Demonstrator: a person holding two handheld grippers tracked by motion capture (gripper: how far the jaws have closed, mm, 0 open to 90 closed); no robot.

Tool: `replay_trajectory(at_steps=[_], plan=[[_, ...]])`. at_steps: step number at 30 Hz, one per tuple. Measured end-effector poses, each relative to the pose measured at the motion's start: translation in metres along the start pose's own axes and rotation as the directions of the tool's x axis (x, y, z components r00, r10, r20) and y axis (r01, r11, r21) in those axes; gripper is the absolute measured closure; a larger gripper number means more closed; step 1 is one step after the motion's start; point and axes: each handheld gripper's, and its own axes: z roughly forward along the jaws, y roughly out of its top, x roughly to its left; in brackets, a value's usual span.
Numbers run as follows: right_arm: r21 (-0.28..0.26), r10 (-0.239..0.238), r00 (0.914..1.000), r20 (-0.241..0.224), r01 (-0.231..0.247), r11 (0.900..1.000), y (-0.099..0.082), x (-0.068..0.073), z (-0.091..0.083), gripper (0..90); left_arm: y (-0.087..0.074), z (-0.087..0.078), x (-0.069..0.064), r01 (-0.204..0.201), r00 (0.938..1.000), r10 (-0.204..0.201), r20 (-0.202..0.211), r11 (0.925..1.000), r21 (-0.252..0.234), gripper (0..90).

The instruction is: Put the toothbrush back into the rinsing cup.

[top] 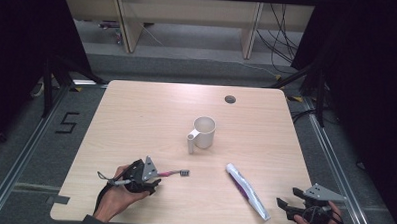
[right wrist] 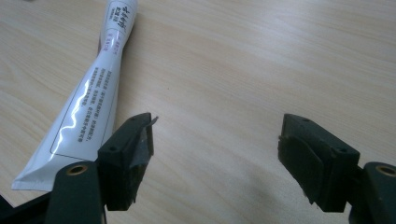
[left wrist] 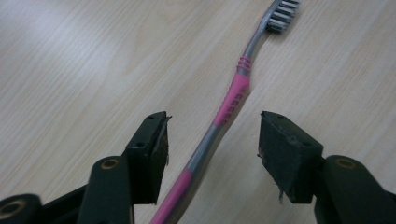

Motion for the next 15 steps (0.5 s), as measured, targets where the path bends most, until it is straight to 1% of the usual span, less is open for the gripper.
replay_trajectory(at_steps=[1, 2, 5, 6, 7, 8, 9, 10, 12, 13, 15], plan=[[-0.001, 0.000, 1.0000, 0.001, 0.000, 1.0000, 0.000, 0.000, 0.000, 27.5, 0.001, 0.002, 0.000, 0.005, 1.0000, -0.005, 0.001, 1.0000, -0.002, 47.1], [-0.002, -0.001, 1.0000, 0.001, 0.001, 1.0000, 0.000, 0.000, 0.000, 27.5, 0.003, 0.004, 0.002, -0.004, 1.0000, 0.004, 0.008, 1.0000, 0.009, 48.9], [-0.007, -0.007, 1.0000, -0.001, 0.007, 1.0000, 0.000, 0.000, 0.001, 27.6, 0.005, 0.007, 0.002, -0.006, 0.9999, 0.006, 0.015, 0.9999, 0.013, 52.7], [-0.005, -0.005, 1.0000, -0.008, 0.005, 1.0000, 0.000, 0.000, 0.001, 27.6, 0.007, 0.010, 0.002, -0.016, 0.9994, 0.016, 0.030, 0.9996, 0.022, 54.2], [-0.004, -0.005, 1.0000, -0.006, 0.005, 1.0000, 0.000, 0.000, 0.001, 27.6, 0.008, 0.011, 0.002, -0.022, 0.9991, 0.021, 0.035, 0.9993, 0.028, 54.9], [-0.006, -0.009, 1.0000, 0.001, 0.009, 0.9999, 0.000, 0.000, 0.001, 27.7, 0.009, 0.013, 0.002, -0.019, 0.9991, 0.018, 0.040, 0.9993, 0.031, 56.0], [-0.004, 0.015, 0.9999, -0.005, -0.015, 0.9999, 0.000, 0.001, 0.001, 27.6, 0.010, 0.014, 0.002, -0.024, 0.9988, 0.022, 0.044, 0.9991, 0.035, 57.2], [-0.002, -0.001, 1.0000, -0.001, 0.001, 1.0000, 0.000, 0.000, 0.001, 27.7, 0.010, 0.015, 0.002, -0.025, 0.9987, 0.023, 0.045, 0.9991, 0.035, 58.0], [-0.005, -0.006, 1.0000, 0.001, 0.006, 1.0000, 0.000, -0.001, 0.001, 27.7, 0.012, 0.016, 0.002, -0.026, 0.9980, 0.023, 0.059, 0.9987, 0.044, 59.6], [-0.006, -0.011, 0.9999, 0.006, 0.011, 0.9999, 0.001, -0.001, 0.001, 27.7, 0.013, 0.017, 0.002, -0.017, 0.9980, 0.014, 0.062, 0.9990, 0.040, 60.0], [-0.006, -0.011, 0.9999, 0.006, 0.011, 0.9999, 0.000, -0.001, 0.001, 27.7, 0.014, 0.018, 0.003, -0.022, 0.9979, 0.019, 0.062, 0.9987, 0.045, 61.4]])
